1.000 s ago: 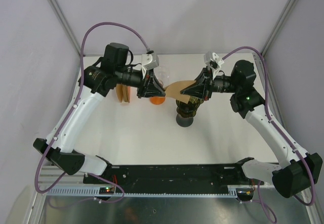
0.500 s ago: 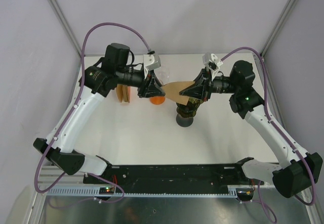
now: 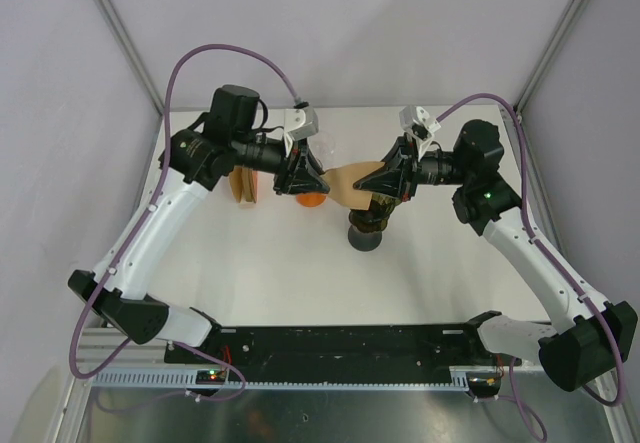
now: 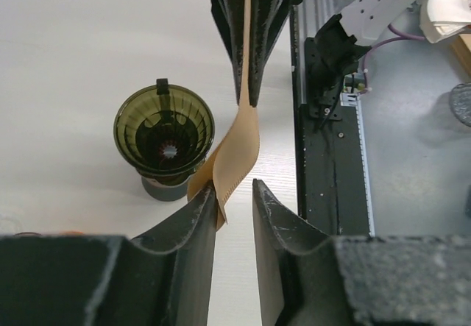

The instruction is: Place the coffee filter in the dripper

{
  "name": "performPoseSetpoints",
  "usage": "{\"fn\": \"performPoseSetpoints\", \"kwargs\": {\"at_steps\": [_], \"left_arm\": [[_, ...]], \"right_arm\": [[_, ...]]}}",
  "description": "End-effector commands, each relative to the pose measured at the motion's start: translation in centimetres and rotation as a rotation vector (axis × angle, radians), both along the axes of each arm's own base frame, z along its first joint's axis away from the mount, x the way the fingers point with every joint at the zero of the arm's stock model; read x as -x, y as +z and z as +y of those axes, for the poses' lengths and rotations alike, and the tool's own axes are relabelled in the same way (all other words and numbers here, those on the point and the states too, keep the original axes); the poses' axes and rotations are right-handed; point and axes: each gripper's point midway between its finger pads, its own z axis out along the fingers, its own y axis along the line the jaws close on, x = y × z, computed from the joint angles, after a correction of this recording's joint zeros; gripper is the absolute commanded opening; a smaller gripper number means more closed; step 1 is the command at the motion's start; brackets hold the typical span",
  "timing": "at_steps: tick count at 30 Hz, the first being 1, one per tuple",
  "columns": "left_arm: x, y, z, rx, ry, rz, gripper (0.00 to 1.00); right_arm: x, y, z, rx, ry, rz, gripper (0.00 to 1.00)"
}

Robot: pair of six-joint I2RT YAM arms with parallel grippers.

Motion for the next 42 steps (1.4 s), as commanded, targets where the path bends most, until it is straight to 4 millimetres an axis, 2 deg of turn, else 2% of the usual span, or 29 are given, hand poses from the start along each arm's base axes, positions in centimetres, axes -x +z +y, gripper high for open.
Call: {"fn": "performPoseSetpoints", "kwargs": {"at_steps": [1,6,9,12,17,21,24,31,36,40,42], "left_arm": [[1.3,1.8,-0.6,0.061,-0.084,-0.030,0.28],[1.2,1.3,-0.7,0.053,-0.088,-0.036,0.20],[0.9,1.5,-0.6,0.047,-0.078,-0.069,0.26],[0.9,1.7,-0.6,0.052,-0.081,-0.076,0.26],[2.0,2.2,-0.7,0.078,-0.116,-0.047,0.16],[2.6,2.2,-0.9,0.082,-0.134,-0.039,0.17],[2.6,1.9,-0.9,0.076,-0.133,-0.036,0.17],[2.3,1.3,-1.2,0.052,-0.121,-0.046,0.15],[1.3,0.5,-1.3,0.007,-0.068,-0.074,0.15],[-0.1,0.3,-0.7,-0.036,0.013,-0.127,0.04],[-0.4,0.2,-0.5,-0.047,0.030,-0.139,0.01]], "right_arm": [[0.4,1.8,0.0,-0.031,0.014,-0.066,0.00],[0.9,2.1,0.1,-0.039,0.039,-0.075,0.00],[1.3,2.2,0.0,-0.038,0.049,-0.081,0.00],[1.4,2.1,-0.2,-0.031,0.041,-0.085,0.00],[0.5,2.0,-0.2,-0.026,-0.018,-0.080,0.00],[-0.7,2.1,-0.1,-0.034,-0.087,-0.076,0.00],[-0.7,2.5,0.0,-0.044,-0.094,-0.087,0.00],[-0.4,2.6,0.2,-0.049,-0.085,-0.090,0.00],[0.5,2.6,0.4,-0.048,-0.041,-0.105,0.00],[0.7,2.0,0.1,-0.024,-0.037,-0.100,0.00],[0.6,1.5,0.0,-0.010,-0.038,-0.086,0.01]]}}
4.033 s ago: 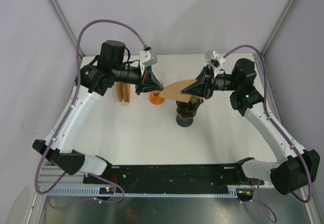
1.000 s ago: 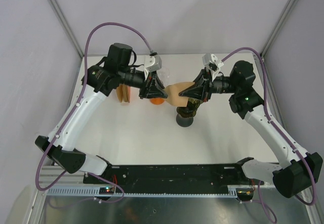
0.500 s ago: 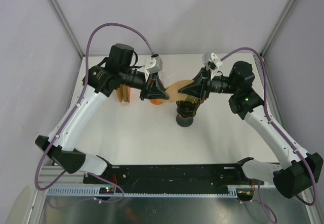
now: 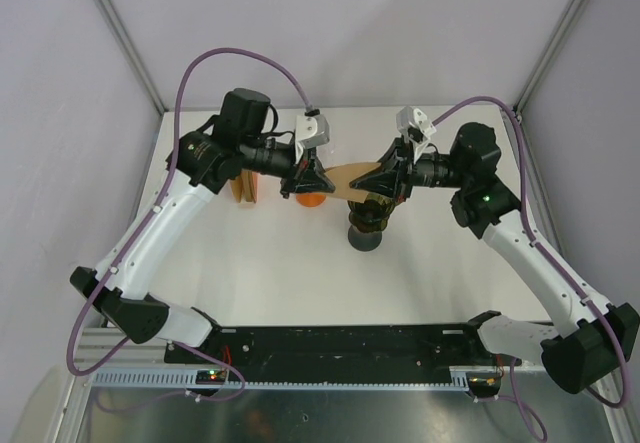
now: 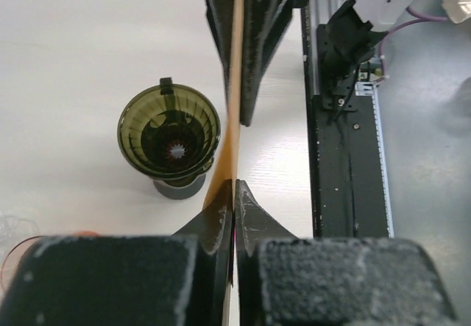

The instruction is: Place the coffee filter in the dripper

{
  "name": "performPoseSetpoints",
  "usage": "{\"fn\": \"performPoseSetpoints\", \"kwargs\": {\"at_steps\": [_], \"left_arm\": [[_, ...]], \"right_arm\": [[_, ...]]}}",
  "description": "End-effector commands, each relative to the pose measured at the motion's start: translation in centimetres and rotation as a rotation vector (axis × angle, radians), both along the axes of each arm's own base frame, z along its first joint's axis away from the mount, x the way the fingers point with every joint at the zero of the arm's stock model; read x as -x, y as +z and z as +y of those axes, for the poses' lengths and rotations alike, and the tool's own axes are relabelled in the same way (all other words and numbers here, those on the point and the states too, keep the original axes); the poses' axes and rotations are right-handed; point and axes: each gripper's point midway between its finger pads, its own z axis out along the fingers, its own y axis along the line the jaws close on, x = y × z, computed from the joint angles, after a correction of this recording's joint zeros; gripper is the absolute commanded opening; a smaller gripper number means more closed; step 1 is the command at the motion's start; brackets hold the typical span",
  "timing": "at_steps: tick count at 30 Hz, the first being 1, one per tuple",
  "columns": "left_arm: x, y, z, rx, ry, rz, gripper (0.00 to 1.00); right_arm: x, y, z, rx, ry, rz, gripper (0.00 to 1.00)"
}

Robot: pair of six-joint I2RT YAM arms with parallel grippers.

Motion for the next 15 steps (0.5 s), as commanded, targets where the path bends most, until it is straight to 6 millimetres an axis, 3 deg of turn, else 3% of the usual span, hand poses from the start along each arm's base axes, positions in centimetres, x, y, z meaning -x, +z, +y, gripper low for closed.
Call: {"fn": "performPoseSetpoints", "kwargs": {"at_steps": [1,2,5,8,11,15], "left_arm": [[-1.1,0.8,0.7,-0.021,0.067,-0.101,0.01],[-1.3,0.7,0.8,-0.028,0.074,-0.118,0.00],[-2.2,0.4,1.5,-0.062,0.103,-0.190,0.00],[-3.7,-0.6,2.8,-0.155,0.137,-0.302,0.00],[-4.7,-1.8,4.7,-0.279,0.124,-0.444,0.00],[-5.1,-3.1,7.4,-0.469,0.047,-0.611,0.00]], "right_arm": [[0.8,0.9,-0.6,0.004,0.013,-0.046,0.05],[0.7,0.8,-0.8,0.009,0.009,-0.040,0.09],[0.0,0.6,-1.9,0.019,-0.032,-0.017,0.41],[-0.5,1.1,-3.5,0.016,-0.101,0.010,0.62],[-0.7,2.0,-4.6,-0.004,-0.163,0.013,0.74],[-0.9,3.2,-4.9,-0.036,-0.248,0.028,0.79]]}}
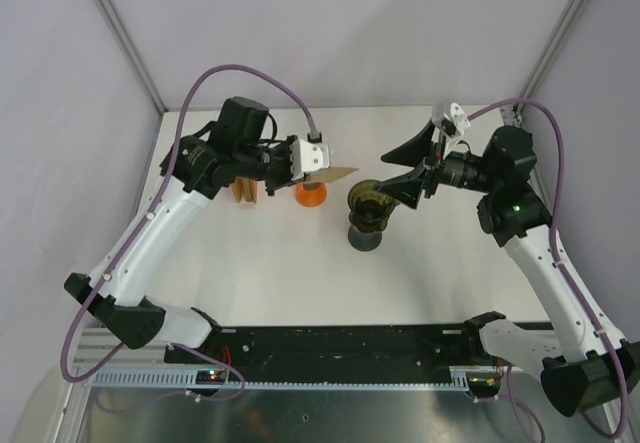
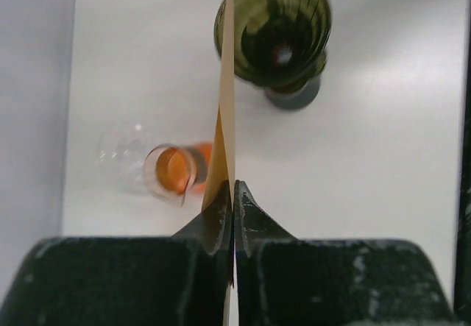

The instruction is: Place the coffee filter in the dripper

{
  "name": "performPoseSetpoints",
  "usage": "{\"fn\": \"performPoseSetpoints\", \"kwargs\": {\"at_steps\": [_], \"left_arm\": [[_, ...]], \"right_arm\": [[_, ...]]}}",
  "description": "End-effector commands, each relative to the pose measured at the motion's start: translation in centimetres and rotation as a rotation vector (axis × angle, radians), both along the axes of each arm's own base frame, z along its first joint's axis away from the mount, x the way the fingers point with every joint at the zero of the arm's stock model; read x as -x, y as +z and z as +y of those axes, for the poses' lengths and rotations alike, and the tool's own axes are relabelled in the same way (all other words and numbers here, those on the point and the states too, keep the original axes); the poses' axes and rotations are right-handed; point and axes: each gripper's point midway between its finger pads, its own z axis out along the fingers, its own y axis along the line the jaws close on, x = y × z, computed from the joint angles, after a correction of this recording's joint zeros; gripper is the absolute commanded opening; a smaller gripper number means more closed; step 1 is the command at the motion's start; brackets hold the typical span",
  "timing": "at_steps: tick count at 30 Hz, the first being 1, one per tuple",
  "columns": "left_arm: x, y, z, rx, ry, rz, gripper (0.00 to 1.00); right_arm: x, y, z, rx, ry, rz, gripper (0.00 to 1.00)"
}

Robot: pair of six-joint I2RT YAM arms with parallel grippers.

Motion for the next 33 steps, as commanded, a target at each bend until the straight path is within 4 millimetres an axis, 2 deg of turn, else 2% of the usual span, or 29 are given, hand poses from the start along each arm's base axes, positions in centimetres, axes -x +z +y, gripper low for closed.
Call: {"fn": "performPoseSetpoints", "kwargs": {"at_steps": [1,5,9,12,15,18,25,33], "left_arm": [[-0.3,-0.4,4.0,-0.270,-0.074,-0.249,0.00],[0.9,-0.2,5.3,-0.421,-0.227,-0.443,0.00],[3.2,1.2,4.2,-0.423,-0.391,-0.599,0.00],[4.8,0.9,3.1,-0.420,-0.492,-0.652,0.00],[5.7,0.1,2.6,-0.424,-0.543,-0.655,0.00],[6.0,-0.1,2.2,-0.419,-0.552,-0.644,0.00],[6.2,-0.6,1.9,-0.411,-0.550,-0.613,0.00],[6.6,-0.3,2.0,-0.391,-0.547,-0.611,0.00]], "right_arm": [[0.4,2.9,-0.1,-0.057,-0.098,-0.019,0.79],[0.2,3.5,1.6,-0.056,-0.176,-0.015,0.82],[0.2,3.8,4.0,-0.027,-0.210,-0.003,0.83],[0.6,3.1,5.6,-0.008,-0.173,0.018,0.84],[1.5,2.3,6.8,0.016,-0.116,0.026,0.84],[3.2,1.8,8.2,0.030,-0.034,0.028,0.83],[6.2,1.7,10.3,0.028,0.100,0.016,0.83],[6.0,0.1,12.2,0.055,0.113,0.041,0.76]]}}
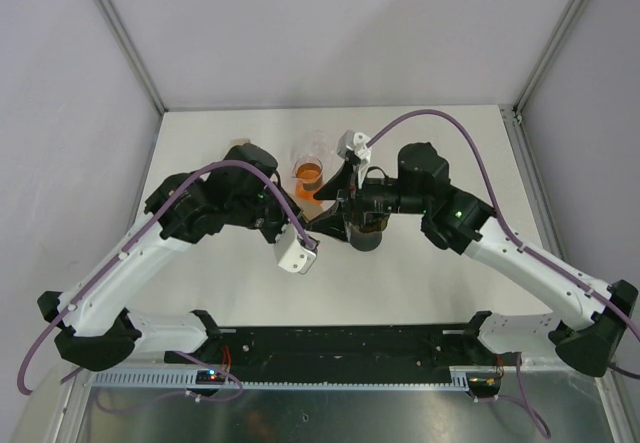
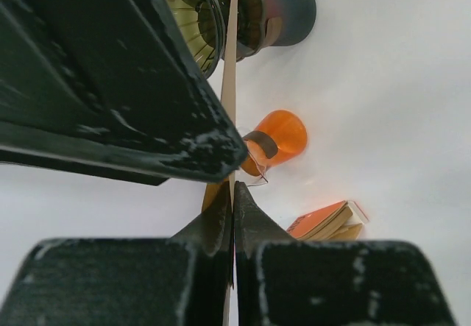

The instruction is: Place the coffee filter in the dripper

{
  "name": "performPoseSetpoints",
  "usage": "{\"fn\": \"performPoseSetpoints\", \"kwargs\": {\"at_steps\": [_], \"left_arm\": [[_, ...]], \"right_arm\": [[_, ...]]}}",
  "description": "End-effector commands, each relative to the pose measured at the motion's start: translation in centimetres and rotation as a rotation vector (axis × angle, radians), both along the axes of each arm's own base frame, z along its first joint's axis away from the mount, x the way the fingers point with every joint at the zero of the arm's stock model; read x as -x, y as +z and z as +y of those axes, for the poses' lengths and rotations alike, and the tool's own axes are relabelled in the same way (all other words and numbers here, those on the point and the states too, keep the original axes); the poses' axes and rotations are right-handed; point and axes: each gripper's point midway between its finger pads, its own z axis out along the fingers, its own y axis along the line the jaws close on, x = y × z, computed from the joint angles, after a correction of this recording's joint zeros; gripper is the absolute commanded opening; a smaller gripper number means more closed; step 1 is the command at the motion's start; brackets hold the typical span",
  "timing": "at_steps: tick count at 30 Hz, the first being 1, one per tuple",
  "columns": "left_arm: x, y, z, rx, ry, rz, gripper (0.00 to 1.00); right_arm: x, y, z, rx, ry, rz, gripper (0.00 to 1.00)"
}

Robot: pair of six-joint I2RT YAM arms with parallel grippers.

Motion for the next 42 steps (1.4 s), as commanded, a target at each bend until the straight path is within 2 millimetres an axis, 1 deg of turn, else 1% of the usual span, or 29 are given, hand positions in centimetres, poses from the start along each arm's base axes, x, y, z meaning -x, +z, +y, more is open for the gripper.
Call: {"fn": "performPoseSetpoints", "kwargs": {"at_steps": [1,4,6,9,16,22,27,36,42], "left_arm": [[0.5,0.7,0.0,0.022,-0.013,-0.011,0.00],[0.6,0.7,0.0,0.022,-0.016,-0.011,0.00],[0.6,0.7,-0.1,0.021,-0.018,-0.012,0.00],[0.7,0.6,-0.1,0.018,-0.018,-0.013,0.00],[0.8,0.5,0.0,0.012,-0.022,-0.018,0.00],[0.7,0.2,0.3,-0.007,-0.028,-0.039,0.00],[0.6,-0.3,0.8,-0.033,-0.034,-0.063,0.00],[0.3,0.2,0.8,-0.031,-0.029,-0.080,0.00],[0.1,0.4,0.8,-0.031,-0.027,-0.090,0.00]], "right_arm": [[-0.2,2.0,0.8,-0.051,0.012,-0.044,0.76],[-0.4,2.2,1.2,-0.063,0.010,-0.048,0.72],[-0.8,2.2,1.2,-0.064,-0.007,-0.051,0.63],[-1.1,2.0,1.3,-0.060,-0.016,-0.045,0.54],[-1.6,2.0,1.1,-0.063,-0.032,-0.043,0.40],[-2.1,2.1,1.0,-0.068,-0.042,-0.030,0.38],[-2.2,2.2,1.0,-0.080,-0.035,-0.019,0.40],[-2.4,0.9,1.7,-0.050,-0.019,0.007,0.39],[-2.9,-0.1,1.9,-0.013,-0.074,-0.003,0.39]]}}
